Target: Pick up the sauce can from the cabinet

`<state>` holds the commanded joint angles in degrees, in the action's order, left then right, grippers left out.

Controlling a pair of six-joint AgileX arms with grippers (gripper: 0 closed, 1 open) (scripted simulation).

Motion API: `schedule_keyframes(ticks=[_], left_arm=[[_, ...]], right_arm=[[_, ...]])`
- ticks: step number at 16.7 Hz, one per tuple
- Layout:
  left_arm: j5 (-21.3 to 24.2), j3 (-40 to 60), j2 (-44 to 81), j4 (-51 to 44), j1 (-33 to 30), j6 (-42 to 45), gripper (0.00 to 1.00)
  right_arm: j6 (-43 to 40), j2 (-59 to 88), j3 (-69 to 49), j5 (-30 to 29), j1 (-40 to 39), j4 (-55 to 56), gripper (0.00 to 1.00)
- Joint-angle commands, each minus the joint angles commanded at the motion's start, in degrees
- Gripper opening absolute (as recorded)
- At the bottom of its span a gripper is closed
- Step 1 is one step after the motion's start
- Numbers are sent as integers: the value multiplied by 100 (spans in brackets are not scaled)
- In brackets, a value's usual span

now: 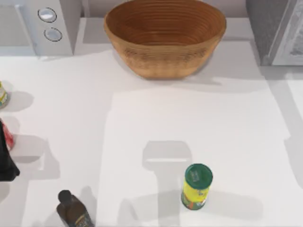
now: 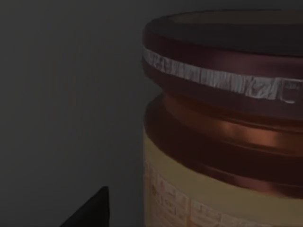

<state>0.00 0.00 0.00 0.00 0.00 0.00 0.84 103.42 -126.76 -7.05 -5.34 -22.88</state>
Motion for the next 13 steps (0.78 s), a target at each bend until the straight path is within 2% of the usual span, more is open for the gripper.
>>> schedule_keyframes(ticks=[5, 10, 13], left_arm=[[0, 0, 0, 0, 0, 0, 100], [0, 0, 0, 0, 0, 0, 100], [0, 0, 0, 0, 0, 0, 100]], right_arm=[[-3, 757, -995, 56, 66, -240, 100], [-3, 842, -1108, 63, 74, -266, 100], [-3, 842, -1108, 63, 74, -266, 77]])
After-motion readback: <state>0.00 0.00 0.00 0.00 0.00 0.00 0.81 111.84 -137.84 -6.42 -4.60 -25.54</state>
